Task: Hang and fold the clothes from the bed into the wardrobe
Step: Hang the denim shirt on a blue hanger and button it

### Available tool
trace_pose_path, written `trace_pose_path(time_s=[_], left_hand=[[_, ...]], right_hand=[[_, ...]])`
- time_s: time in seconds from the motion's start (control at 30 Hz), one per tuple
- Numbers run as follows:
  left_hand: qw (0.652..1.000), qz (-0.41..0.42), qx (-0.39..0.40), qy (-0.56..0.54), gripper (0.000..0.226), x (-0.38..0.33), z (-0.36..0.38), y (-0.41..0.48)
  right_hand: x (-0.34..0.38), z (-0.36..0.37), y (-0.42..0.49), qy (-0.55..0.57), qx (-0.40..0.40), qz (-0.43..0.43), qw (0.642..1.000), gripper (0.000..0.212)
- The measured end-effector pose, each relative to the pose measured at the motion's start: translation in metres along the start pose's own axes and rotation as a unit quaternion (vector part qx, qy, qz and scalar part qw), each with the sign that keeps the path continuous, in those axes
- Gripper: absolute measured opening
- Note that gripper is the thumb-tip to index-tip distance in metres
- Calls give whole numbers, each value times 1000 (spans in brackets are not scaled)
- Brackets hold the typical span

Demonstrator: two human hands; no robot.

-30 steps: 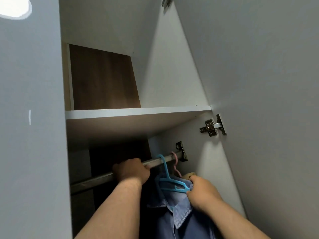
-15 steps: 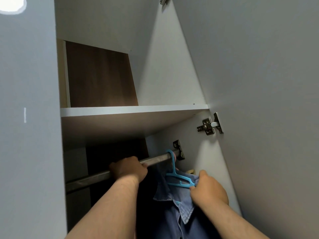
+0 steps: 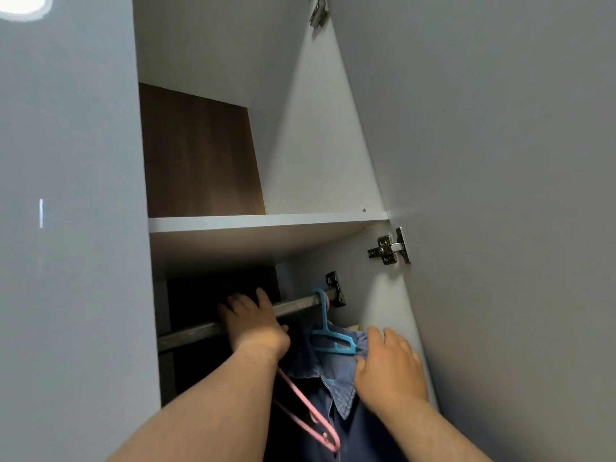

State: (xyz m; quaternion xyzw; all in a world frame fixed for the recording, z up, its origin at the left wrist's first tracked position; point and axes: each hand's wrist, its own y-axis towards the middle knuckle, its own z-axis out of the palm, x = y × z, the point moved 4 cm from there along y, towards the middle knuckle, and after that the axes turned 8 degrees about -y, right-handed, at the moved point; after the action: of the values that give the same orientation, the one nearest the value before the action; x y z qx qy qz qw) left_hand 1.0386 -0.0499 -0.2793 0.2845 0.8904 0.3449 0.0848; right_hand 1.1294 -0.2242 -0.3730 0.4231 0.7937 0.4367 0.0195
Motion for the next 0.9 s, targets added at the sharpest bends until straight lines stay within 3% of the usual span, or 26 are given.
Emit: trace_pose_path(time_s=[0.2,0.33,0.47,0.73,0.9], left_hand=[[994,78,-65,-45,77,-12,-26,-55],[980,163,-36,-111,64,-14,-27,-101],[964,176,4,-199,50,-6,-29,-139],[921,198,-19,-335,45,3,-52,-189],[873,256,35,-413,55,-6,-41,-196]], right_hand=[[-1,-22,-24,-74,22,-27,997,46],[-6,-43,-40,-91,16,-39,995,47],[-5,-64,-65,-84,2,-43,996,41],[-15,-78,-105,-74,11,-36,997,50],[-14,-79,-116,-15,21,-60,998,46]])
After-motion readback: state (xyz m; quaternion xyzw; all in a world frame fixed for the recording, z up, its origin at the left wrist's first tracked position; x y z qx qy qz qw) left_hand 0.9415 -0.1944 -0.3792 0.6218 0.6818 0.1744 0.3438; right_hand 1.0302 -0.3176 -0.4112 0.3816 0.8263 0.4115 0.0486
